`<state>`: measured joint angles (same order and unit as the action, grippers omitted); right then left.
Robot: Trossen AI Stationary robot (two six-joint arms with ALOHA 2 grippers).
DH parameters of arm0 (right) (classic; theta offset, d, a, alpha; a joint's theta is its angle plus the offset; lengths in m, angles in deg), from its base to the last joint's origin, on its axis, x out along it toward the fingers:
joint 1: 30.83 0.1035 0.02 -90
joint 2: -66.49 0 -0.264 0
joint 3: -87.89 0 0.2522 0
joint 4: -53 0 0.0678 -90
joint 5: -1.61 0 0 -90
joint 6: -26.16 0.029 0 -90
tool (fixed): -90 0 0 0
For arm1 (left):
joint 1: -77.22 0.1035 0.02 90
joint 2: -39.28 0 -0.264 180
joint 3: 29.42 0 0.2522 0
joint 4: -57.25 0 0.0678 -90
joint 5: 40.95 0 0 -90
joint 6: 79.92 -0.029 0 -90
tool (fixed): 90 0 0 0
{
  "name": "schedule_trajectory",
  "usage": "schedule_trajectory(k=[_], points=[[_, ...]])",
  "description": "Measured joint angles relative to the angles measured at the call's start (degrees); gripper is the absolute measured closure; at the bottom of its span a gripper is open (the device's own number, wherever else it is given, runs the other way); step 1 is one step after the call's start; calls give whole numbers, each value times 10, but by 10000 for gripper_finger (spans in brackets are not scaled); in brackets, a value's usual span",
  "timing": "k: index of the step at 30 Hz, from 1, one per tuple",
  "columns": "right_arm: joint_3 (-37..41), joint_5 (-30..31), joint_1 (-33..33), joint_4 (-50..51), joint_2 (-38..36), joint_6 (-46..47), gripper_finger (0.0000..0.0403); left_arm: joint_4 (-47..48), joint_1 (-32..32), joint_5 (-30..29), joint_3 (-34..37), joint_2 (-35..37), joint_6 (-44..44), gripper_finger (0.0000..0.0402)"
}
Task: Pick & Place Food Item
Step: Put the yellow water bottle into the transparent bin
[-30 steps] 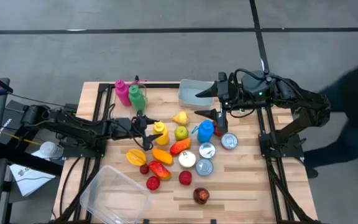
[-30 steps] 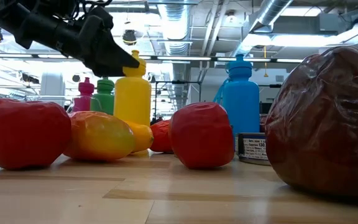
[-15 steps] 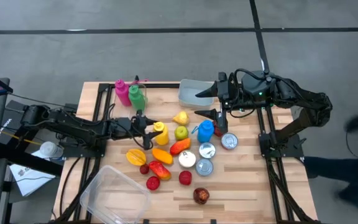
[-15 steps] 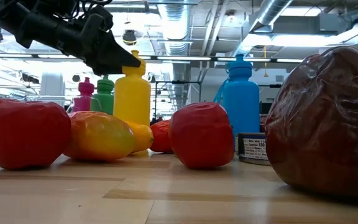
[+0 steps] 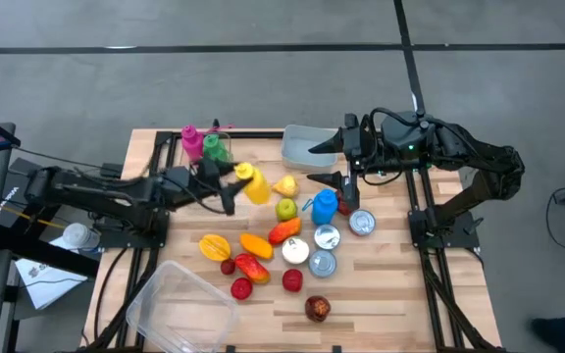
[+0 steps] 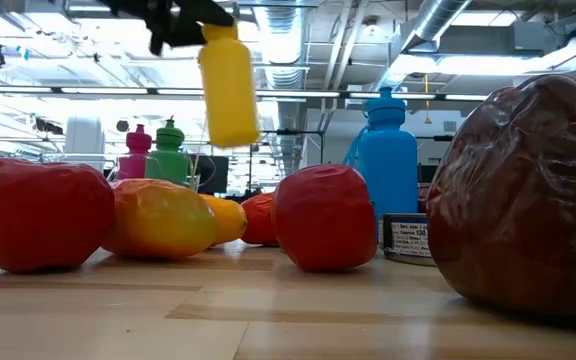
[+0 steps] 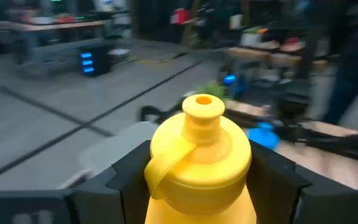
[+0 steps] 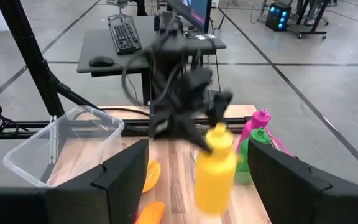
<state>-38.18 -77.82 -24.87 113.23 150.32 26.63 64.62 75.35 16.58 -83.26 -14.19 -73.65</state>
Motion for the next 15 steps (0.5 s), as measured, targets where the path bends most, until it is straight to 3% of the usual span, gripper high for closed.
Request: schedule_trajectory(k=[5, 10, 15], points=[[0, 0, 0, 10, 0, 0, 137, 129, -22, -147, -71, 49, 0, 195], [0, 0, 0, 11, 1, -3, 137, 209, -43, -309, -76, 94, 14, 195], [0, 0, 0, 12, 5, -8, 137, 325, -49, -378, -67, 115, 113, 195]])
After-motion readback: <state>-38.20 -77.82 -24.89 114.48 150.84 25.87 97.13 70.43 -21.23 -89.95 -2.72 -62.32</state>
